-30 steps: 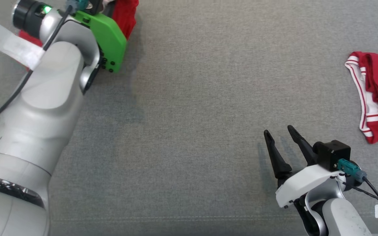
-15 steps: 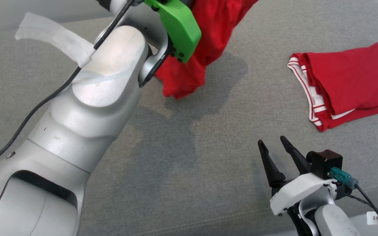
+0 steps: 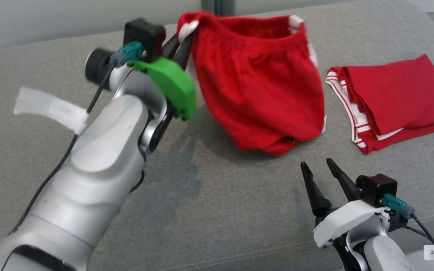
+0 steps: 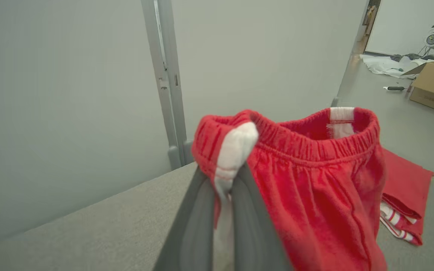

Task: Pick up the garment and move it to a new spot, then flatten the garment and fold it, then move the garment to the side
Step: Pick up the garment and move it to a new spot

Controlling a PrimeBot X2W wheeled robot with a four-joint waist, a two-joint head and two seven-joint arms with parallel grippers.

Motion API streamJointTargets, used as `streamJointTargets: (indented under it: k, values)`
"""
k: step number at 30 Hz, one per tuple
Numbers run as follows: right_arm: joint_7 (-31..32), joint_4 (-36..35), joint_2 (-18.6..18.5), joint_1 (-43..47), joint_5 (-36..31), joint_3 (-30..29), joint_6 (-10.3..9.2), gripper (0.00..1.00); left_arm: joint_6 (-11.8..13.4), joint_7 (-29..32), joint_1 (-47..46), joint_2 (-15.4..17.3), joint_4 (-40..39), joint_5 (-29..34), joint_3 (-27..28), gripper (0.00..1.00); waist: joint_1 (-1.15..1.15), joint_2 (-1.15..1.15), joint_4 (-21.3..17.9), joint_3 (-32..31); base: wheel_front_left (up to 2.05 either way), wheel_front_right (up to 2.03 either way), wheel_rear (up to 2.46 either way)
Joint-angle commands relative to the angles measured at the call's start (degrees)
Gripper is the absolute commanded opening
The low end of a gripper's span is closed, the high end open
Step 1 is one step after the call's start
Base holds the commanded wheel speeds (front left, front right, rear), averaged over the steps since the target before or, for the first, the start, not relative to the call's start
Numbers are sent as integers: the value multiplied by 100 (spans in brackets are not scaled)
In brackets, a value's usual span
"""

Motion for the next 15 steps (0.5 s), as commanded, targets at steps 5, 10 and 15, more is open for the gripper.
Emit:
streamJointTargets:
  k: [5, 10, 15]
  values:
    - [19, -23, -11, 76, -85, -20, -1, 100, 236, -112, 901, 481, 328, -90, 58, 0, 0, 0, 270, -54, 0, 0, 0]
    - [89, -88, -10, 141, -153, -102, -1, 100, 400, -291, 1744, 783, 450, -350, 204, 0, 0, 0, 464, -136, 0, 0, 0]
    - [151, -134, -10, 220, -177, -123, -1, 100, 555, -460, 2318, 935, 390, -516, 341, 0, 0, 0, 566, -236, 0, 0, 0]
